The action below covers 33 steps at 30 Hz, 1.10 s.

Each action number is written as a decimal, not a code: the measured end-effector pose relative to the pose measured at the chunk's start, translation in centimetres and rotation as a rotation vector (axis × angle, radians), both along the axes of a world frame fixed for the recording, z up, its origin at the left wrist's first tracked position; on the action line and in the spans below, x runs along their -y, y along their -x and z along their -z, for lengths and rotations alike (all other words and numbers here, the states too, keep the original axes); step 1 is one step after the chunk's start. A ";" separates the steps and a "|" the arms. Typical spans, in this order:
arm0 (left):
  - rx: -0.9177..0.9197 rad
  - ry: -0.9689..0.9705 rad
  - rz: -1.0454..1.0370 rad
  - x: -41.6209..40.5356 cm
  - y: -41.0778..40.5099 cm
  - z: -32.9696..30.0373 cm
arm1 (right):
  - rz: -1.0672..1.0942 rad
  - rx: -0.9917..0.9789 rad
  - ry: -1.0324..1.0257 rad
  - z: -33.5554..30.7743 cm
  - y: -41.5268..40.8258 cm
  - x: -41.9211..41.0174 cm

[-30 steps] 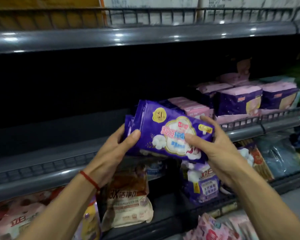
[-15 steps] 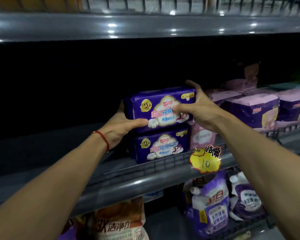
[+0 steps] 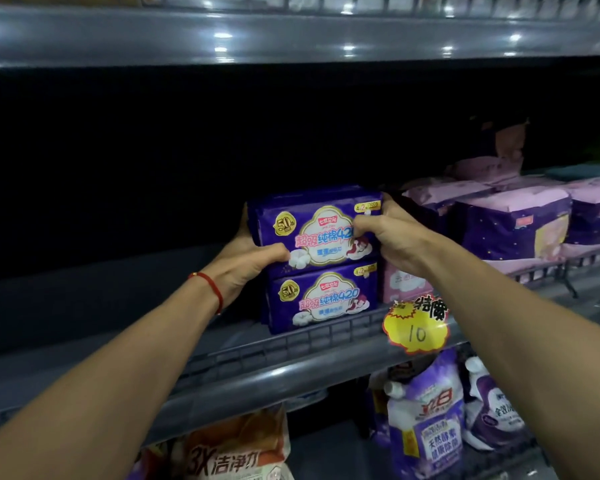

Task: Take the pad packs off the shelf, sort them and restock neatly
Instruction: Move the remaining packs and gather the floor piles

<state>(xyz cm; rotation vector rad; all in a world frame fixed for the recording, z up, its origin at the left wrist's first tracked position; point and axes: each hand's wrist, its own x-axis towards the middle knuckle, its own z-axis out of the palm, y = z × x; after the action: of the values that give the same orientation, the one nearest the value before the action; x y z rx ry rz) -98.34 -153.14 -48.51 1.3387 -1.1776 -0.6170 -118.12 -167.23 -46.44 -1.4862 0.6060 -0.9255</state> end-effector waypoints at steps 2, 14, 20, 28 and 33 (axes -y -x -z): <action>0.022 -0.031 0.019 -0.1 0.0 0.4 | 0.046 0.001 0.007 0.2 -0.2 -0.2; 0.099 -0.138 0.086 -0.2 -0.7 1.5 | 0.105 0.029 -0.027 0.2 -0.5 -0.4; 0.137 -0.119 0.089 -0.6 -0.6 1.5 | 0.116 0.009 0.022 0.4 -0.2 -0.4; 0.132 -0.080 0.024 -1.7 -0.4 1.3 | 0.129 -0.019 0.068 0.1 1.2 -0.7; 0.150 -0.114 -0.140 -3.9 0.2 0.3 | 0.218 -0.035 0.167 -0.2 3.0 -2.0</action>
<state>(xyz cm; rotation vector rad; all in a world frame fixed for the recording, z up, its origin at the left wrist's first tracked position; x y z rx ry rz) -98.55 -149.27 -48.86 1.5721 -1.1709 -0.4955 -121.12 -165.20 -46.20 -1.6095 0.7424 -1.1429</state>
